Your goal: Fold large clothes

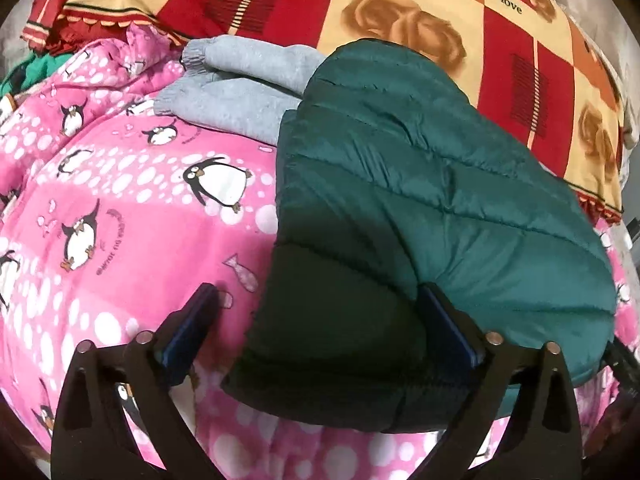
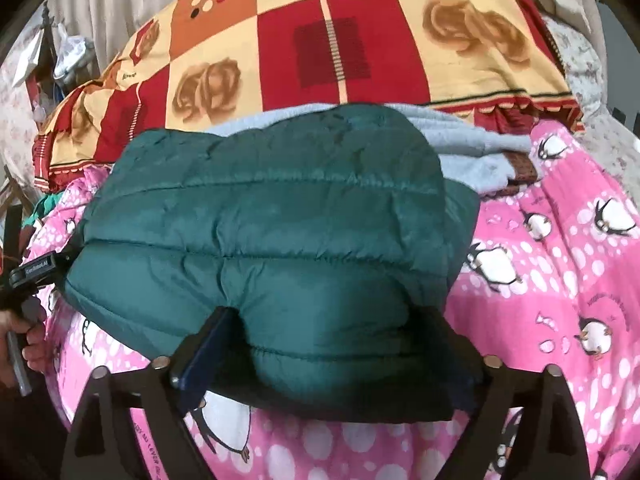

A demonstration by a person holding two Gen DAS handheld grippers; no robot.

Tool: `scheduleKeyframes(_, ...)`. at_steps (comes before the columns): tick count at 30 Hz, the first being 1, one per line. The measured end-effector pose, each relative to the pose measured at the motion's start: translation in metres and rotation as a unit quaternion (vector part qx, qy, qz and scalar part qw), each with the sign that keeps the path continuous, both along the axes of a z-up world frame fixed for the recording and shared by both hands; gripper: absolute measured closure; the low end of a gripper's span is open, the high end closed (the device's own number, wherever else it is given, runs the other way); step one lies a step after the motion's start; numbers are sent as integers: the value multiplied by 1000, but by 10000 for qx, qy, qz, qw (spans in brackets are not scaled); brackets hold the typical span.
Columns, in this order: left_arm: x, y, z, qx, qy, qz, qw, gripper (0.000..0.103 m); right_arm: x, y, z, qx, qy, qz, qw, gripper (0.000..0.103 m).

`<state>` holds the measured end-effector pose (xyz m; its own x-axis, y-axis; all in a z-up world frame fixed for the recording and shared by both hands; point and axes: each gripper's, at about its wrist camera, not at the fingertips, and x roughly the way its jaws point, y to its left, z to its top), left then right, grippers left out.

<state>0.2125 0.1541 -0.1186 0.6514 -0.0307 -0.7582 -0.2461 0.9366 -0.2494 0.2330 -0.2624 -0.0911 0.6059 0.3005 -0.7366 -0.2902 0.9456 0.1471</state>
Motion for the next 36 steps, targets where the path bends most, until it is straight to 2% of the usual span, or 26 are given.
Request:
scheduleKeyframes(2, -8, 6, 9, -42, -165, 55, 9998, 3, -1, -8, 13, 65, -35, 34, 10000, 13)
scheduleKeyframes(5, -35, 25, 31, -151, -749, 208, 9969, 3, -14, -44, 34, 652, -534, -190, 9963, 15)
scheduleKeyframes(6, -44, 34, 37, -196, -967, 269, 9948, 3, -16, -57, 37, 784, -568, -285, 9949, 15)
scheduleKeyframes(8, -50, 47, 38, -179, -1096, 331, 9933, 3, -14, -81, 34, 1145, -410, -423, 9917, 15)
scheduleKeyframes(10, -49, 57, 28, -159, -994, 356, 9943, 3, -7, -99, 24, 1518, -67, -383, 9877, 15)
scheduleKeyframes(12, -48, 61, 17, -215, -871, 318, 9955, 3, -2, -101, 19, 1657, 71, -225, 9859, 15)
scheduleKeyframes(15, -46, 55, 6, -340, -800, 30, 9962, 3, 9, -94, 12, 1980, 302, 101, 9797, 15)
scheduleKeyframes(18, -41, 45, 7, -581, -967, -395, 9928, 3, 21, -74, -5, 2034, 715, 305, 9760, 15)
scheduleKeyframes(21, -29, 28, 3, -623, -894, -809, 9908, 3, 30, -60, -25, 2040, 1113, 308, 9721, 15)
scheduleKeyframes(24, -17, 19, -6, -671, -795, -1004, 9895, 3, 32, -55, -27, 2215, 1096, 276, 9686, 14)
scheduleKeyframes(27, -15, 15, -4, -934, -766, -1169, 9858, 25, 27, -54, -19, 2387, 961, 444, 9653, 33)
scheduleKeyframes(28, -17, 13, 0, -850, -772, -1226, 9858, 39, 26, -57, -16, 2509, 923, 485, 9624, 43)
scheduleKeyframes(29, -18, 11, 3, -763, -753, -1267, 9861, 45, 27, -59, -14, 2596, 899, 509, 9602, 51)
scheduleKeyframes(30, -20, 10, 6, -710, -740, -1295, 9863, 57, 24, -62, -9, 2705, 819, 559, 9576, 54)
scheduleKeyframes(31, -23, 11, 9, -734, -749, -1314, 9858, 63, 22, -62, -6, 2744, 776, 595, 9566, 58)
scheduleKeyframes(33, -30, 13, 15, -793, -802, -1338, 9846, 64, 13, -63, 5, 2821, 648, 760, 9542, 60)
scheduleKeyframes(36, -44, 12, 25, -647, -844, -1371, 9848, 64, -3, -61, 18, 2755, 518, 965, 9550, 61)
